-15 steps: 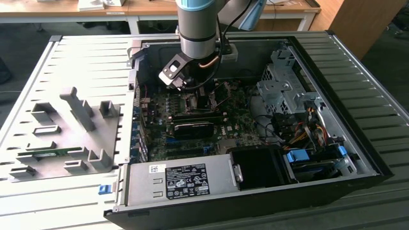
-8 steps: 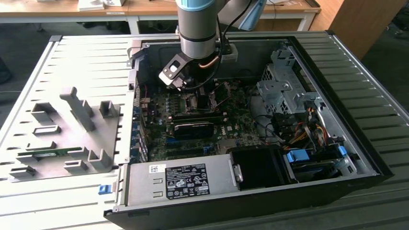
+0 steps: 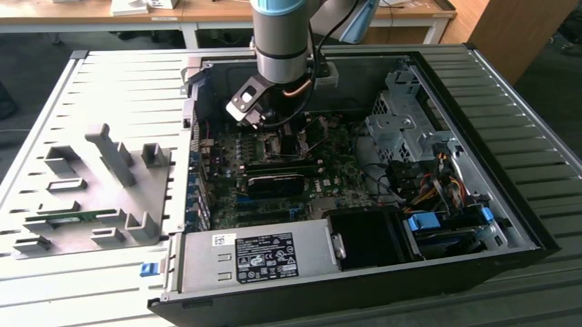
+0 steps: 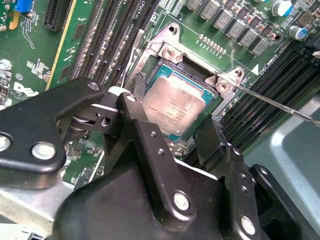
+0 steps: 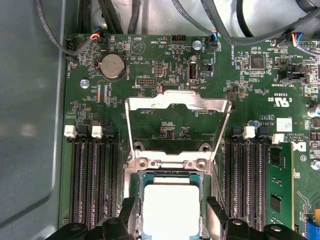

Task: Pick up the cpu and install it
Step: 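Place the cpu into insertion slot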

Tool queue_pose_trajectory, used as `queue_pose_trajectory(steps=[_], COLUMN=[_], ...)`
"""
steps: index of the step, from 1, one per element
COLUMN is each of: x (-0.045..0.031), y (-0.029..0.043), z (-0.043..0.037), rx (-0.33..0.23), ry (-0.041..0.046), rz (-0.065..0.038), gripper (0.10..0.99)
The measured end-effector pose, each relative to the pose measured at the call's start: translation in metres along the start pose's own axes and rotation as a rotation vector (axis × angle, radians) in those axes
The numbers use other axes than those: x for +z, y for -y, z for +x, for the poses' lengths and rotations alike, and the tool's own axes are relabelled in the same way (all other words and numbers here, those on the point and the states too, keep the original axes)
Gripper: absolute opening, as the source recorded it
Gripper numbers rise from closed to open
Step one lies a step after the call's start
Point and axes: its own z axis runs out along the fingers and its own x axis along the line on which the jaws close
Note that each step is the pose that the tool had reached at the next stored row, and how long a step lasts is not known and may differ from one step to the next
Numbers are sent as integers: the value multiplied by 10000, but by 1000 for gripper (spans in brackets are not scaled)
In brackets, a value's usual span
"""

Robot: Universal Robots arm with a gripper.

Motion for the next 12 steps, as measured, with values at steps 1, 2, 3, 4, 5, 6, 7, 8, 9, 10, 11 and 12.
queue_pose_trajectory(steps=[1, 2, 3, 4, 5, 6, 7, 8, 9, 10, 11, 12], x=[-4, -8, -13, -17, -22, -29, -35, -42, -49, -56, -61, -67], y=[0, 0, -1, -1, -1, -1, -2, -2, -2, -3, -4, -5], z=[0, 0, 0, 0, 0, 0, 0, 0, 0, 0, 0, 0], rx=[1, 2, 4, 4, 5, 7, 9, 12, 15, 19, 21, 23], ry=[0, -1, -1, -1, -1, -1, -1, -1, -1, -1, -1, 0], rz=[-1, -1, 0, -2, -1, -1, -1, -1, -1, -1, 2, 6], gripper=[659, 659, 659, 659, 659, 659, 659, 659, 659, 647, 647, 584])
